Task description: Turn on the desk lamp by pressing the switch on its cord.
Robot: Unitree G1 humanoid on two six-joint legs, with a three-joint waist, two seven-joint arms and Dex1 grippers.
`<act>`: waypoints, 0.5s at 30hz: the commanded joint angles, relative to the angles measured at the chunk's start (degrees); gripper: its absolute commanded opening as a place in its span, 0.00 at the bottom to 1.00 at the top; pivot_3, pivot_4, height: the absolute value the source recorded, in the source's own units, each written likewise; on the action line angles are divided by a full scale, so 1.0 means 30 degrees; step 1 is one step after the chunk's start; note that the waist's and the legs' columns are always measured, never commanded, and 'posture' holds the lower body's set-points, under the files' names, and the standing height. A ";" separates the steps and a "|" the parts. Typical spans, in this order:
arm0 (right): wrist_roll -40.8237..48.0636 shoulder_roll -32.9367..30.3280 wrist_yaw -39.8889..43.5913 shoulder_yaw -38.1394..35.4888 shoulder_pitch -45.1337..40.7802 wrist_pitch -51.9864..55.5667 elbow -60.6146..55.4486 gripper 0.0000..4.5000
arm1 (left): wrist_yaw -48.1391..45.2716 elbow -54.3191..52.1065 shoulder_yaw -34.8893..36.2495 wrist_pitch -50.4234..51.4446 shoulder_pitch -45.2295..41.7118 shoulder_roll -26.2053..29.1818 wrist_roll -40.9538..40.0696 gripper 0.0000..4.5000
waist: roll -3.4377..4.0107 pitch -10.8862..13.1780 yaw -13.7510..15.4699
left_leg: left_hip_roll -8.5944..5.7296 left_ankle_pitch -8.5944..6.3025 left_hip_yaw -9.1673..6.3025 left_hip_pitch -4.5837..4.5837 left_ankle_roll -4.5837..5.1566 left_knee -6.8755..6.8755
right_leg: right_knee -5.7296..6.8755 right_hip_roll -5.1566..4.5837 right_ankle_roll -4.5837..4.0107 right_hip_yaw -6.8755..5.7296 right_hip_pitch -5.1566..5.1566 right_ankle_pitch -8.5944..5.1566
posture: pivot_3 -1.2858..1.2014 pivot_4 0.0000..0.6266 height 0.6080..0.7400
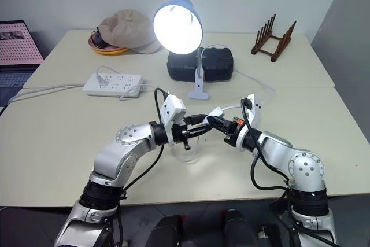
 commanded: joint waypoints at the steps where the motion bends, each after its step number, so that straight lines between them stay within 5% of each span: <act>1: 0.0843 -0.0424 0.0567 -0.0453 -0.0265 0.0044 -0.0377 0.35 | -0.0475 -0.0541 0.0013 -0.0193 -0.0723 0.0314 -0.0343 0.24 | 0.0000 0.0000 0.0000 | 0.0000 0.0000 -0.0001 -0.0005 0.0000 0.0000 | 0.0000 0.0000 -0.0001 -0.0001 -0.0006 0.0000 | 0.52 0.24 1.00; 6: 0.1987 -0.3085 0.1737 -0.1498 0.0385 0.0953 -0.1099 0.61 | -0.1874 0.0617 -0.0263 -0.0347 -0.1487 0.1665 0.0077 0.24 | 0.0003 0.0003 0.0029 | -0.0002 0.0000 0.0003 -0.0030 0.0000 0.0000 | -0.0018 -0.0004 -0.0001 0.0001 -0.0016 -0.0001 | 0.52 0.24 1.00; 13: -0.2012 -0.9993 0.8678 -0.1996 0.1403 0.1017 -0.4436 0.97 | -0.7060 0.3773 -0.2460 -0.2132 -0.3273 0.5479 0.1704 0.24 | 0.0027 0.0015 -0.0003 | -0.0005 -0.0002 0.0018 -0.0063 0.0003 -0.0036 | -0.0055 -0.0008 -0.0013 0.0004 -0.0066 -0.0009 | 0.52 0.24 1.00; 15: -0.4105 -1.1429 1.1034 -0.1472 0.1744 0.0010 -0.5318 0.99 | -0.8063 0.4738 -0.2820 -0.2680 -0.3891 0.5933 0.2074 0.24 | 0.0023 0.0013 -0.0006 | 0.0004 -0.0003 0.0020 -0.0060 0.0005 -0.0061 | -0.0063 -0.0006 -0.0025 -0.0007 -0.0073 -0.0016 | 0.52 0.24 1.00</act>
